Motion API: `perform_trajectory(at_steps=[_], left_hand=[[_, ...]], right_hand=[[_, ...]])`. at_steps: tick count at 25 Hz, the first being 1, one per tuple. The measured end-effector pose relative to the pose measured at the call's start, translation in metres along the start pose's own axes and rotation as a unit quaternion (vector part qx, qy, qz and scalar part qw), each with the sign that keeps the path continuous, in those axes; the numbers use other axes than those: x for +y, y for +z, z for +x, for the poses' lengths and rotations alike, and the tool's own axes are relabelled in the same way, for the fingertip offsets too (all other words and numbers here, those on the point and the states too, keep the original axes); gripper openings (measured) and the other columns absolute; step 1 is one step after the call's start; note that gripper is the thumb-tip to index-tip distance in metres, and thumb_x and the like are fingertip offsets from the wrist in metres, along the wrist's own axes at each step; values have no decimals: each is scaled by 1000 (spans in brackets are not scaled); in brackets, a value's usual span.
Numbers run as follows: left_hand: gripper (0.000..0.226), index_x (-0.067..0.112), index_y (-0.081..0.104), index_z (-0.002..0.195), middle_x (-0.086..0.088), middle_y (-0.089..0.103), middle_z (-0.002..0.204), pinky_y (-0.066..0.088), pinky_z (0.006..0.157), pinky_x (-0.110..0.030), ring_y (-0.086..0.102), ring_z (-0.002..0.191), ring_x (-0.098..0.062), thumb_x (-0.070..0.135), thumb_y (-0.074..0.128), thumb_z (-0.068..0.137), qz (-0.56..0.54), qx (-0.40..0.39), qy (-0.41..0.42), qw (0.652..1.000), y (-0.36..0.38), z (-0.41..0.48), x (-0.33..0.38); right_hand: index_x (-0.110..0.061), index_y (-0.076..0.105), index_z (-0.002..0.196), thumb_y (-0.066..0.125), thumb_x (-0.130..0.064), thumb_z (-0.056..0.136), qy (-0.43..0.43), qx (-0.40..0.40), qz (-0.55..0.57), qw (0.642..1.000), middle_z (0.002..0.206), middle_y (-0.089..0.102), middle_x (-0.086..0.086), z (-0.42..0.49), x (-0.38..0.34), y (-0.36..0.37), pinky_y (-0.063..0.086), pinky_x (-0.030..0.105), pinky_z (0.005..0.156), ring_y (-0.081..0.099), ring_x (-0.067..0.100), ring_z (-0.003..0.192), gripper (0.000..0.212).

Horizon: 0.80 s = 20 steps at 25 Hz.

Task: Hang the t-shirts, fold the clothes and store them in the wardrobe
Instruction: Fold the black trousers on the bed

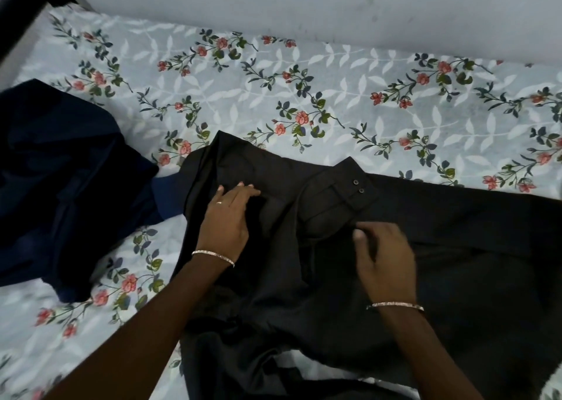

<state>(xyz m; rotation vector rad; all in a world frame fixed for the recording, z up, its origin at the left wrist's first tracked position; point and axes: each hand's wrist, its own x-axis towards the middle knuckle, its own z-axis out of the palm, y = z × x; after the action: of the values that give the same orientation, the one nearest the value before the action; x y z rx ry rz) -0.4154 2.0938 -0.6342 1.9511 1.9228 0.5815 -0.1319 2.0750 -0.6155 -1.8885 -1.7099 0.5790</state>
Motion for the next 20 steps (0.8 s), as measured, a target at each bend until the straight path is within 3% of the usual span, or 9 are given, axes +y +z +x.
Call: perform_trajectory(at_steps=[2, 5, 8, 11, 13, 14, 17, 19, 20], left_hand=[[64, 11, 60, 129, -15, 65, 128, 28, 117, -51, 53, 130, -31, -19, 51, 73, 11, -11, -25, 1000, -12, -15, -23], [70, 14, 52, 139, -16, 62, 130, 30, 116, -44, 56, 122, -34, -16, 53, 75, 0, -59, -21, 998, -24, -28, -45], [64, 13, 50, 140, -14, 57, 134, 31, 114, -32, 51, 128, -31, -5, 58, 79, 3, -57, 34, 998, -32, -22, -44], [63, 13, 53, 136, -9, 57, 134, 28, 119, -33, 49, 131, -24, -3, 53, 75, -33, -37, 85, 995, -45, -6, -29], [61, 12, 54, 132, -5, 58, 130, 38, 112, -32, 54, 123, -18, 0, 47, 73, -121, -46, 92, 987, -51, 7, -15], [60, 11, 53, 132, -4, 58, 129, 42, 108, -30, 56, 121, -15, 3, 47, 72, -165, -64, 85, 981, -52, 14, -8], [63, 16, 47, 136, -2, 57, 129, 43, 103, -30, 54, 121, -14, 14, 54, 74, -187, -175, 40, 966, -48, 34, 2], [60, 19, 48, 136, -1, 58, 128, 45, 101, -36, 54, 118, -17, 15, 62, 78, -118, -243, 28, 962, -41, 46, -3], [57, 20, 50, 134, -1, 59, 124, 47, 99, -38, 56, 114, -18, 13, 66, 80, -80, -256, 30, 963, -36, 50, -7]], right_hand=[[-21, 73, 99, 60, -47, 92, 6, -69, 144, 987, 95, 71, -9, -16, -49, 10, 53, 34, 83, 66, 15, 91, 30], [-18, 71, 113, 68, -66, 80, 132, -160, 220, 953, 103, 73, -9, -19, -97, 40, 53, 27, 89, 66, 10, 100, 58], [-10, 67, 123, 83, -37, 76, 226, -196, 230, 926, 111, 73, 6, -8, -112, 68, 53, 39, 98, 66, 21, 106, 57], [-7, 70, 101, 72, -6, 85, 314, -169, 438, 825, 83, 74, 6, 0, -114, 57, 61, 33, 81, 69, 18, 80, 16], [-3, 67, 95, 62, 2, 87, 332, -173, 573, 729, 82, 72, 8, -3, -113, 26, 61, 28, 74, 67, 20, 80, 12], [-2, 66, 99, 61, 0, 84, 327, -174, 625, 687, 92, 72, 13, -10, -109, 5, 60, 32, 83, 68, 25, 89, 16], [3, 50, 136, 60, -4, 83, 299, -158, 730, 594, 145, 48, 27, -31, -92, -55, 28, 50, 120, 46, 40, 136, 54], [7, 12, 154, 44, -13, 90, 269, -115, 770, 568, 160, 14, 29, -41, -82, -81, 2, 50, 124, 13, 42, 151, 74], [6, 1, 155, 39, -18, 92, 254, -92, 779, 566, 161, 9, 29, -42, -77, -91, -5, 49, 124, 5, 40, 153, 77]])
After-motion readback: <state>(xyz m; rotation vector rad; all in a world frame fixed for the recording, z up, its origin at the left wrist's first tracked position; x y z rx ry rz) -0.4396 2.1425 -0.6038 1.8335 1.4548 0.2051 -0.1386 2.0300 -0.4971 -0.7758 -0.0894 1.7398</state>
